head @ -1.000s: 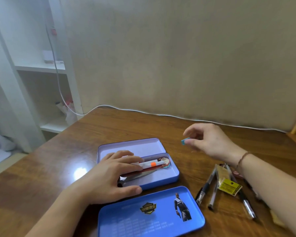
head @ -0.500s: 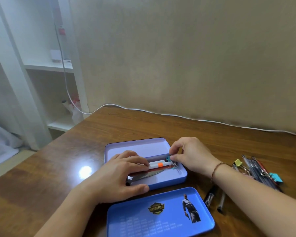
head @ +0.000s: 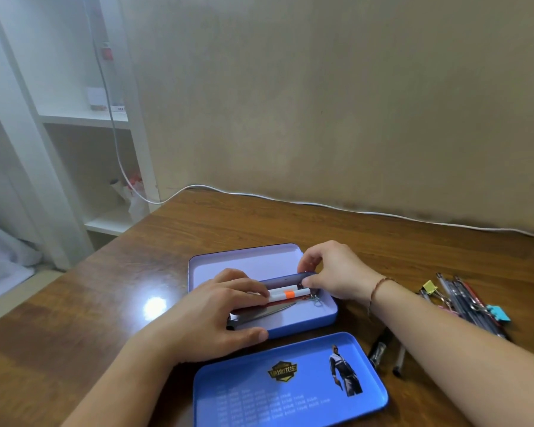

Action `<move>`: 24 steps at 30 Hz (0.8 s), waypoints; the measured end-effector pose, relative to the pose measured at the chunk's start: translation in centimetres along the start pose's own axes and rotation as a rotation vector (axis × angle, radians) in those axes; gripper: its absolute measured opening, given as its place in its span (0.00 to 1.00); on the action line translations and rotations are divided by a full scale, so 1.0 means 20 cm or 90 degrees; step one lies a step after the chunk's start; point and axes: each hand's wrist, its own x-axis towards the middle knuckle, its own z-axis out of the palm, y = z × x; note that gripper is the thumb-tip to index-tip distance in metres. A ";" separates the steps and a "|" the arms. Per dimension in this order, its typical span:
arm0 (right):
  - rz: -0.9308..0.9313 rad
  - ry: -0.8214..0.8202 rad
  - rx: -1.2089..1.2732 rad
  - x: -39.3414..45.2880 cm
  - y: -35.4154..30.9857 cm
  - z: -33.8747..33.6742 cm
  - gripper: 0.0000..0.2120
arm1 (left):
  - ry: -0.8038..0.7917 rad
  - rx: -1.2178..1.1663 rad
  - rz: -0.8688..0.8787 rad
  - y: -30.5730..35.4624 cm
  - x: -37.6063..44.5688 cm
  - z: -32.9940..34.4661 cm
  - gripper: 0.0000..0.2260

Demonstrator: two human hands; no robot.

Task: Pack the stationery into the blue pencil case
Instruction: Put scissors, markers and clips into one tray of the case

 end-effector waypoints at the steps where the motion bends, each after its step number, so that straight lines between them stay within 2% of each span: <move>1: -0.003 0.005 -0.006 0.01 0.00 0.01 0.08 | 0.001 0.000 0.000 0.00 0.00 0.00 0.25; 6: -0.033 0.015 0.002 0.00 0.01 -0.05 0.06 | 0.010 -0.010 0.007 -0.01 -0.01 0.01 0.26; 9: -0.073 0.150 0.026 -0.08 0.11 -0.24 0.07 | 0.013 -0.016 0.012 -0.01 -0.01 0.01 0.26; 11: -0.074 0.193 0.002 -0.18 0.21 -0.38 0.07 | 0.013 -0.023 0.020 -0.01 -0.01 0.00 0.24; 13: -0.027 0.184 -0.054 -0.30 0.35 -0.48 0.08 | 0.009 -0.034 0.031 -0.01 -0.01 0.00 0.19; 16: 0.053 0.109 -0.159 -0.43 0.51 -0.51 0.14 | 0.005 -0.044 0.036 -0.02 -0.02 0.00 0.15; 21: 0.069 0.085 -0.276 -0.47 0.67 -0.47 0.12 | 0.011 -0.066 0.023 -0.02 -0.02 0.01 0.13; 24: 0.081 0.056 -0.270 -0.44 0.73 -0.45 0.15 | 0.012 -0.065 0.012 -0.01 -0.02 0.01 0.15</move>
